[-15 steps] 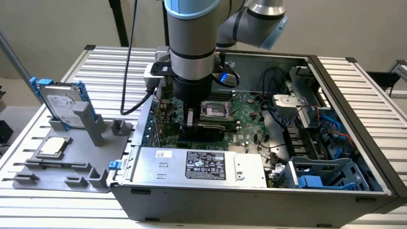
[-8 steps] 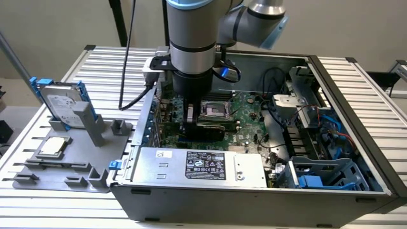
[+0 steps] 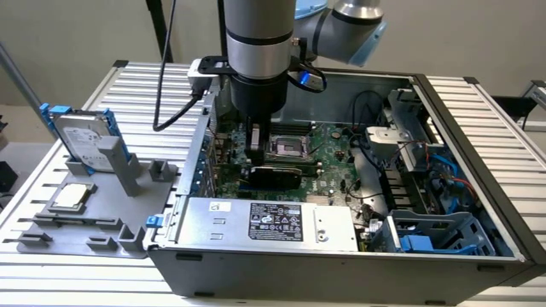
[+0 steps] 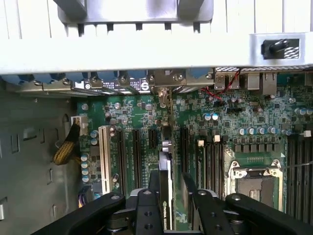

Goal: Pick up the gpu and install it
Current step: 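Insert the gpu into the slot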

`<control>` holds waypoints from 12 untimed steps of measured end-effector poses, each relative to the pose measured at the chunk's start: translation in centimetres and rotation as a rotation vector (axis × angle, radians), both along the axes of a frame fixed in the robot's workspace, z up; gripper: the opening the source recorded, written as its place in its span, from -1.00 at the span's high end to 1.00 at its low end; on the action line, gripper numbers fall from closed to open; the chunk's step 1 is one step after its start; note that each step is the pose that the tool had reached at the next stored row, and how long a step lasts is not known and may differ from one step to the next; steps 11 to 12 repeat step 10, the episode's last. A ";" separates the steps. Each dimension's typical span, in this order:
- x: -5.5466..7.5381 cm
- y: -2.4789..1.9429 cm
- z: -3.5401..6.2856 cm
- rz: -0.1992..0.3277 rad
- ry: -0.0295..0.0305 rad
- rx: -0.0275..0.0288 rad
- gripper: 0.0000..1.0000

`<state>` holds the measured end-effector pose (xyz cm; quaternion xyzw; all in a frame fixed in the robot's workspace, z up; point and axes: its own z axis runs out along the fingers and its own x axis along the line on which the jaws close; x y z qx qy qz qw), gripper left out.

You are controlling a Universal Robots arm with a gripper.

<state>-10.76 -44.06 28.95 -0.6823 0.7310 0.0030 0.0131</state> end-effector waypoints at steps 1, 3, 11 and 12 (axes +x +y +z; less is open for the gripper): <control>0.0 0.00 -0.01 0.000 -0.0001 0.0002 0.48; 0.0 0.00 0.00 0.000 -0.0001 0.0002 0.61; 0.0 0.00 0.01 0.000 0.0001 0.0000 0.79; 0.0 0.00 0.01 0.000 0.0001 0.0000 0.79</control>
